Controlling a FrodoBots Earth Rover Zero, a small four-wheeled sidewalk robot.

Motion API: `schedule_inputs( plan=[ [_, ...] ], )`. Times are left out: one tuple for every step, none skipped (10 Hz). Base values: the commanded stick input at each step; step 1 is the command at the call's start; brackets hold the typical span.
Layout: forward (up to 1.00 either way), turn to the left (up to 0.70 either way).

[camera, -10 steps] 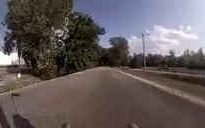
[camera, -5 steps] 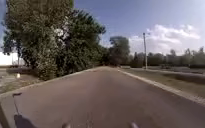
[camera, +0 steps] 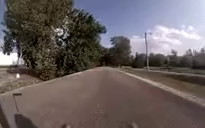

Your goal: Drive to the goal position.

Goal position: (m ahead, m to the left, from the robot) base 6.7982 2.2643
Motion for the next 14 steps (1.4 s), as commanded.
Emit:
schedule_inputs(
  plan=[
    [0.7,-0.35],
    [0.7,-0.35],
    [0.7,-0.03],
    [0.7,0.0],
    [0.7,0.0],
    [0.7,0.0],
    [0.7,0.0],
    [0.7,0.0],
    [0.7,0.0],
    [0.7,0.0],
    [0.7,0.0],
    [0.7,0.0],
    [0.7,0.0],
    [0.7,0.0]
  ],
)
